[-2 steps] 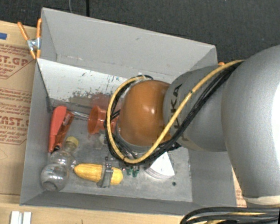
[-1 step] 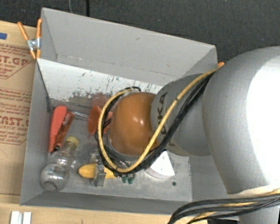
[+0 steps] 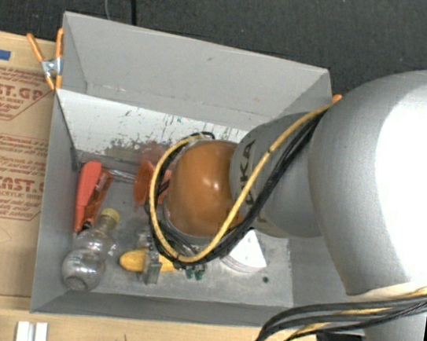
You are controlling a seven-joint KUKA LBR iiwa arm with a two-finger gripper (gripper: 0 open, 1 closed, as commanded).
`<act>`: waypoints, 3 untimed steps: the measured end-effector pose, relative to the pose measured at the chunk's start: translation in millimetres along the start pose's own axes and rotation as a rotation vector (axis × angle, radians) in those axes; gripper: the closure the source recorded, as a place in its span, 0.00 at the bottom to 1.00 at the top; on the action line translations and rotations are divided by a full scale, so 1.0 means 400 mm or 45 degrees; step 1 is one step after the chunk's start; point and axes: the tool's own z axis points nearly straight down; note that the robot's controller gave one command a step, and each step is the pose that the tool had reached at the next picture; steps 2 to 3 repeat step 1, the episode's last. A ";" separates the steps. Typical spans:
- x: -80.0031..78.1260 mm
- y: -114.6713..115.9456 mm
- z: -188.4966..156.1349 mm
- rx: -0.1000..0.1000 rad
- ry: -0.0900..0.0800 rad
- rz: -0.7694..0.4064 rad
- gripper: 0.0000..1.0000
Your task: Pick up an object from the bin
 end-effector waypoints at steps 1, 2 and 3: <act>-0.020 -0.031 -0.415 0.000 -0.009 -0.143 1.00; -0.020 -0.031 -0.415 0.000 -0.009 -0.143 1.00; -0.020 -0.031 -0.415 0.000 -0.009 -0.143 1.00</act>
Offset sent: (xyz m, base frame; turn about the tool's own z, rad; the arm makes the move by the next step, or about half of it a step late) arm 0.0000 0.0000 0.0000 0.0000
